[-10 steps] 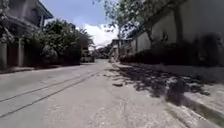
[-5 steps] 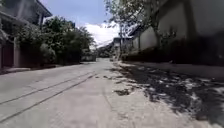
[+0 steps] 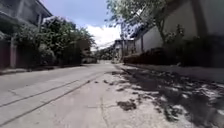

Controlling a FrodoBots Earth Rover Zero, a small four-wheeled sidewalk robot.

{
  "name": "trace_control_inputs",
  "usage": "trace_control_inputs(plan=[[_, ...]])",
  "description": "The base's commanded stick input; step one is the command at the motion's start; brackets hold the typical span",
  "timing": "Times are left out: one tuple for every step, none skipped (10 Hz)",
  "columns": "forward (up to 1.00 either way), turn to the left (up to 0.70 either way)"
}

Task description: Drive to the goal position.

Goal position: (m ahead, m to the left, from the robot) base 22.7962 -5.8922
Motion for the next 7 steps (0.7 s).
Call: trace_control_inputs(plan=[[1.0,0.0],[1.0,0.0],[1.0,0.0],[1.0,0.0],[1.0,0.0],[1.0,0.0],[1.0,0.0]])
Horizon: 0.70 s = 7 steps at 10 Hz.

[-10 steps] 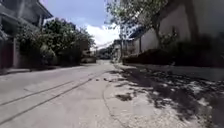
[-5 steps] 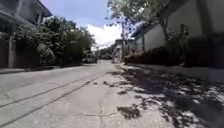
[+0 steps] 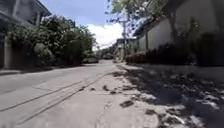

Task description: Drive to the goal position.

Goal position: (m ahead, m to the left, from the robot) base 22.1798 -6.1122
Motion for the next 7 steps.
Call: trace_control_inputs(plan=[[1.0,0.0],[1.0,0.0],[1.0,0.0],[1.0,0.0],[1.0,0.0],[1.0,0.0],[1.0,-0.02]])
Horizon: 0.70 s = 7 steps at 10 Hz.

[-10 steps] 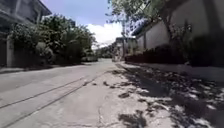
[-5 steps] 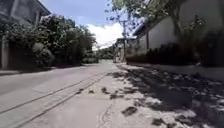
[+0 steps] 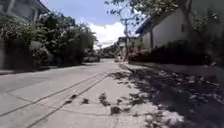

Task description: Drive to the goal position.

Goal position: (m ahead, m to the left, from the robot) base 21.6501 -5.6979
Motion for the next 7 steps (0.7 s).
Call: trace_control_inputs(plan=[[1.0,-0.11],[1.0,-0.25],[1.0,-0.4],[1.0,-0.39],[1.0,0.06],[1.0,0.13],[1.0,0.0]])
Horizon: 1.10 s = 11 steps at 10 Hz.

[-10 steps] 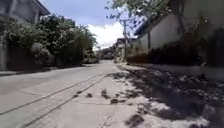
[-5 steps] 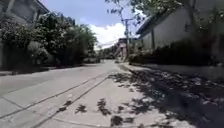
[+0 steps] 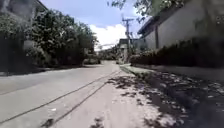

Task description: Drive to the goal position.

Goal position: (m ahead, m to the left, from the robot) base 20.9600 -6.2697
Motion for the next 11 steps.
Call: trace_control_inputs(plan=[[1.0,0.0],[1.0,0.0],[1.0,0.0],[1.0,0.0],[1.0,0.0],[1.0,0.0],[1.0,0.0],[1.0,0.0],[1.0,0.0],[1.0,0.0],[1.0,-0.02]])
